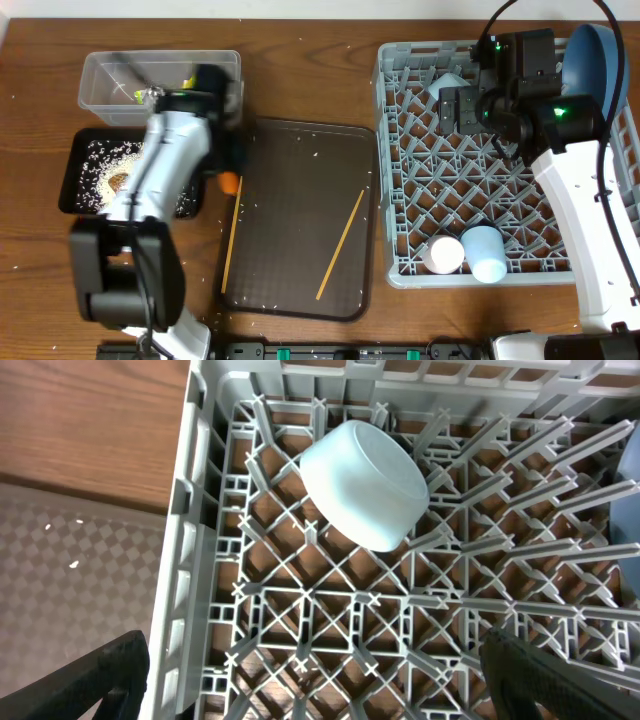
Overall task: Sort waste into correct bins and load items into the dishwasher rack
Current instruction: 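Lower the carrot into the black rice tray and open left gripper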
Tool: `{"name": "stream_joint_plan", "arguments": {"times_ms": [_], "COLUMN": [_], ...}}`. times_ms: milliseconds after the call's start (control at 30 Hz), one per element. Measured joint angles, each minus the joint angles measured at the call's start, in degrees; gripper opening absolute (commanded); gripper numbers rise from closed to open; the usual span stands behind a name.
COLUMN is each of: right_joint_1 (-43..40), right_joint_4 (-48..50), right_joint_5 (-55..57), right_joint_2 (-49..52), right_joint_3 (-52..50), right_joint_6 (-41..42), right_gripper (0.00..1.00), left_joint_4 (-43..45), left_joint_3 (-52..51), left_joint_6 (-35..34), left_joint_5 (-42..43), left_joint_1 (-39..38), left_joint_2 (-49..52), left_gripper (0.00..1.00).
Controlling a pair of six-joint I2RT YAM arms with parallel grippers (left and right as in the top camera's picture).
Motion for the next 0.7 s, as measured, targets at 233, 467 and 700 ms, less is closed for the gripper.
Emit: {"name": "stream_joint_plan", "arguments": {"times_ms": [233,467,700], "right_joint_1": [0.00,0.00,0.00], "right_joint_4": [-0.02,-0.22,-0.24], "right_joint_5": [0.02,0.04,0.02], "right_joint_2": [0.00,0.00,0.00], "right_joint_3": [0.00,0.00,0.00], "right_joint_6": [-0.02,-0.02,0.00], "right_gripper": [0.99,0.99,0.99], "left_joint_4": [6.95,9.53,9.40], "left_joint_3": [-0.68,-2.10,-2.12], "left_joint_6": [-6.14,-9.38,-10.45], "left_joint_5": [0.04,0.04,0.07], "left_joint_1": [10.01,14.64,15.23], "left_joint_2": [0.00,0.59,0.66], "left_gripper": [0.06,0.17,0.40]}}
